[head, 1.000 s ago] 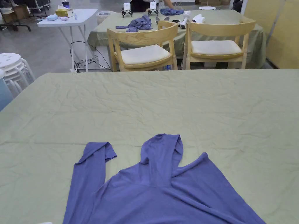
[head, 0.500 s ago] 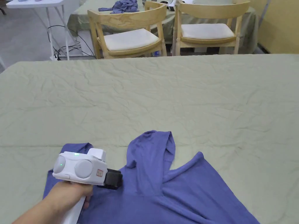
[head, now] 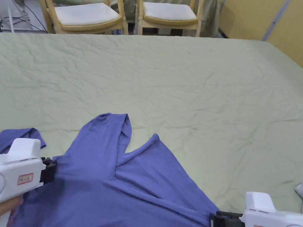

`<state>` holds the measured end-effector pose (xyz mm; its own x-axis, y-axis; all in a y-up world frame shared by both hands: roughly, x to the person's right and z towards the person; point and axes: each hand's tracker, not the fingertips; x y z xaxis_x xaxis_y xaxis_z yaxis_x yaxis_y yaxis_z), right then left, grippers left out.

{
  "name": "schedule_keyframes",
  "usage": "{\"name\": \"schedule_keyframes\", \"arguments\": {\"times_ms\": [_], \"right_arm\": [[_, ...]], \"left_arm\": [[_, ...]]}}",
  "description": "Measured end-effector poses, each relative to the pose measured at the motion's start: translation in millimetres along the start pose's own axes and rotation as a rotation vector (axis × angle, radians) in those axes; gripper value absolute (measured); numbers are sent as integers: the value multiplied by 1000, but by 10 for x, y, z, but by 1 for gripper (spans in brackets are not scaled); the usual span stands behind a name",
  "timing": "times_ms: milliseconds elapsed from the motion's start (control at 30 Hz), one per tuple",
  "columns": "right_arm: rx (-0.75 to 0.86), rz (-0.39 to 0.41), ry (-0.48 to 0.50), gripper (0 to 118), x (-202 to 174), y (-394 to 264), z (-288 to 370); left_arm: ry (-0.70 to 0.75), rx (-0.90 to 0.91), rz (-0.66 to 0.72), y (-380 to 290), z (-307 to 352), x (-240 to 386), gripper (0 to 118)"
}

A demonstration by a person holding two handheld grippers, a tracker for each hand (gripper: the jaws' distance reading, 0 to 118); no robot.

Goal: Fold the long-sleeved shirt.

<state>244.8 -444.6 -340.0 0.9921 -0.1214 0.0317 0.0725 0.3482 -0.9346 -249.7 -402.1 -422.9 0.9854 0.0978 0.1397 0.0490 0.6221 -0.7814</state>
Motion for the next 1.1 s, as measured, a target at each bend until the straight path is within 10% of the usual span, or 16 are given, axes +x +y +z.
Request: {"name": "schedule_keyframes", "arguments": {"times_ms": [67, 133, 200, 600, 1100], "right_arm": [[-64, 33, 20, 96, -36, -24, -128], [-3, 12, -73, 54, -156, -78, -41], [82, -45, 66, 9, -117, -94, 175], [739, 99, 171, 8, -664, -286, 2058], [1086, 218, 175, 8, -1610, 1864, 3701]], "left_arm": [[-6, 38, 52, 35, 188, -43, 0], [-25, 65, 116, 23, 423, -63, 0], [-20, 121, 137, 31, 698, -77, 0], [-34, 620, 424, -190, 2863, -35, 0], [-21, 907, 355, 1795, 3908, -405, 0]]}}
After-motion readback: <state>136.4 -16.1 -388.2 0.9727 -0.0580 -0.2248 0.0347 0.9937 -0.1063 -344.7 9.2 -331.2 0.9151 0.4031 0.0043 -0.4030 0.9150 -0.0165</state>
